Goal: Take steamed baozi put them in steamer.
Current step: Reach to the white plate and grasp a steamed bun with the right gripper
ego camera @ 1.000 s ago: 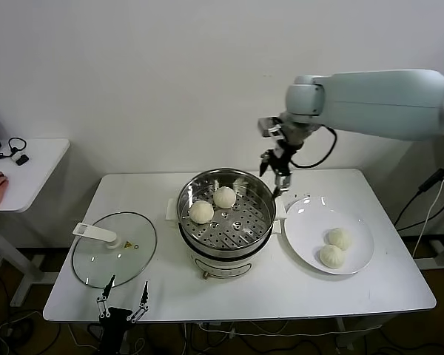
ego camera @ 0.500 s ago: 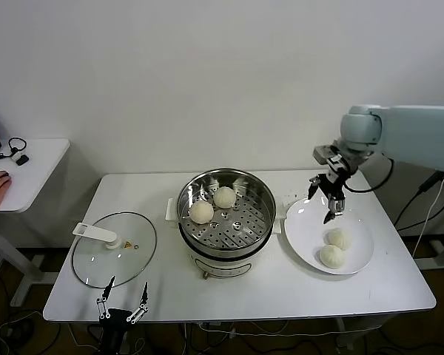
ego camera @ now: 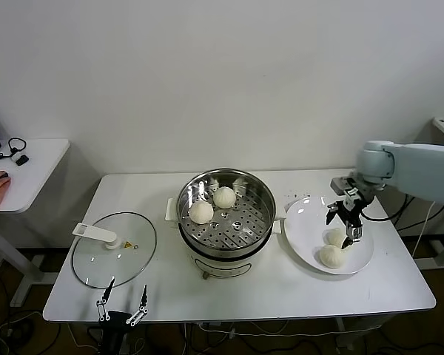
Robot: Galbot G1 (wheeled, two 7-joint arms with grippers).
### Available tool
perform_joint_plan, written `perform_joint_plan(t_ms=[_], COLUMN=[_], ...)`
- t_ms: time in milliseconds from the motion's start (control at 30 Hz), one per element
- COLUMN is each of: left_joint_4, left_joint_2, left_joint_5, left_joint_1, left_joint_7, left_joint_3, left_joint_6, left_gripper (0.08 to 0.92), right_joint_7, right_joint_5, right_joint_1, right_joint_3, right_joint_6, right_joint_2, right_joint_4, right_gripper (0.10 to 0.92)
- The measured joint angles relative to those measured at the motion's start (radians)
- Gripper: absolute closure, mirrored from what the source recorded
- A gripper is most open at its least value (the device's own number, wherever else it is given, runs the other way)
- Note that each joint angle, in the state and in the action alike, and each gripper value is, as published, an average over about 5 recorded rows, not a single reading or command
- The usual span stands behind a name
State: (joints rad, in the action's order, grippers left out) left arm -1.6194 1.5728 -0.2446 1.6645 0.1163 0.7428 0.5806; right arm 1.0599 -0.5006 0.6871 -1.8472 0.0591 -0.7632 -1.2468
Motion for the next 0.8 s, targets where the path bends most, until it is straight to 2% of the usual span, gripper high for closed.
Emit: perform_joint_plan(t_ms=[800], left_joint_4=[0.014], left_joint_2=[0.001], left_joint_5=[-0.001], left_joint_1=[-0.004], left_joint_7=[-0.003], left_joint_3=[0.007], left_joint_6=[0.004], left_gripper=[0.177], right_joint_7=[-0.014], right_joint_5=[0.095], right_joint_1=[-0.203], right_joint_3=[0.129], right_joint_6=[-0.002], right_joint_2=[-0.009], right_joint_4=[0.084], right_gripper=[0.203])
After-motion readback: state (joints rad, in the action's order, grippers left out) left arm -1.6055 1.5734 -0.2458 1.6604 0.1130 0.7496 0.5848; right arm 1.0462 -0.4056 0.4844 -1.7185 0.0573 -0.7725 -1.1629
